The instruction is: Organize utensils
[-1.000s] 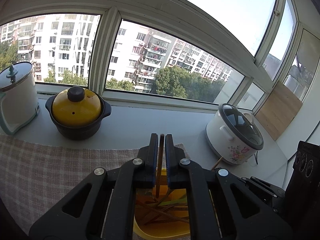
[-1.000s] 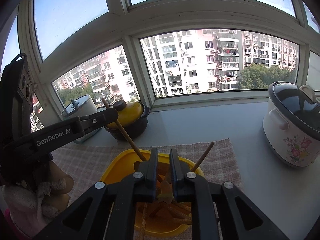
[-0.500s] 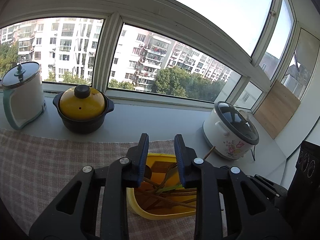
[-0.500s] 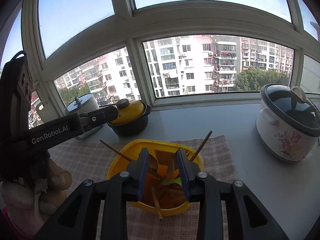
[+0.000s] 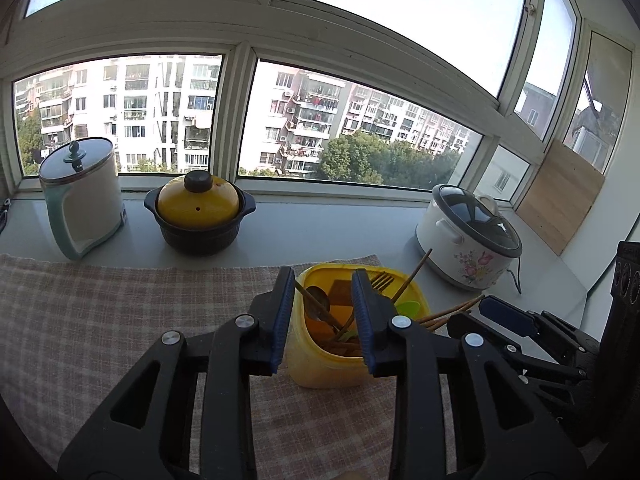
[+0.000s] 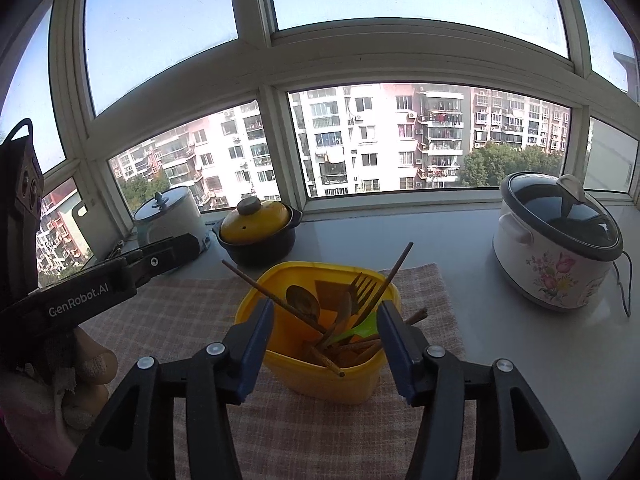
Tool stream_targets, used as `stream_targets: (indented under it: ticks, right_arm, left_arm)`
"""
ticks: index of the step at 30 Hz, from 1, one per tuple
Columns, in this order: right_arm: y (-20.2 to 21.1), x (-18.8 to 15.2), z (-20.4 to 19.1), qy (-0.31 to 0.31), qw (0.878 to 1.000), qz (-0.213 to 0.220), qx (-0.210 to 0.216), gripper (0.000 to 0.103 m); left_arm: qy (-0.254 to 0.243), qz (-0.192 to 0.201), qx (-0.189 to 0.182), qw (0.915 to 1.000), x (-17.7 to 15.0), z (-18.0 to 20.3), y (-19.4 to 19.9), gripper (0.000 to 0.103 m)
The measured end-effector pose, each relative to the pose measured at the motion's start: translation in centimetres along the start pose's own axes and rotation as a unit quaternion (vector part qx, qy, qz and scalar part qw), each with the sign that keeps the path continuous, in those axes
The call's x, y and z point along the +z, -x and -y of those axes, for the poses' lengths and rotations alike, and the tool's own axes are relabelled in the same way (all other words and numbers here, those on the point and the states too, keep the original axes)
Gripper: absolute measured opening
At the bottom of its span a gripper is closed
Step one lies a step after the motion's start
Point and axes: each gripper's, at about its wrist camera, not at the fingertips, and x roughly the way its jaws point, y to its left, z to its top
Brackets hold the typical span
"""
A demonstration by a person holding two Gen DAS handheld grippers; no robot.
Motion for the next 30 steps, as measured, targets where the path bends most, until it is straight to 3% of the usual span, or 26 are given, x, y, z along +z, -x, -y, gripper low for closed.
stream_targets:
  ticks: [5,8,10,18,21,25,30]
  right_arm:
    - [1.9,-0.3,-1.1,0.0,1.0,0.009,-0.006,0.073]
    - [3.2,-0.5,-2.1,0.008,1.0,0.022,-0.013,0.086]
    - [4.0,-0.6,-2.7,0.017,0.999,0.029,-0.02,0.089]
    - [5.9,-1.5,-4.3,0.029,0.999,0.037,-0.024,0.096]
    - [6.8,-1.8,-4.5,0.028,0.998,0.047,-0.03,0.103]
    - [7.4,-2.2,-4.6,0.024,0.998,0.053,-0.033,0.103]
    - [7.9,-2.5,-4.4,0.019,0.997,0.058,-0.041,0.103]
  left_arm:
    - [-0.012,0.009,0.014,0.9998,-1.1,-0.8,3.2,0.037]
    - [-0.023,0.015,0.023,0.9994,-1.7,-1.0,5.0,0.055]
    - [-0.028,0.016,0.027,0.9991,-2.2,-1.1,6.0,0.061]
    - [-0.043,0.009,0.048,0.9979,-4.5,-1.0,8.9,0.085]
    - [-0.046,-0.003,0.066,0.9967,-5.3,-0.6,9.3,0.086]
    - [-0.044,-0.023,0.079,0.9957,-6.0,-0.3,9.5,0.095]
    - [-0.047,-0.02,0.097,0.9939,-6.8,0.0,10.1,0.095]
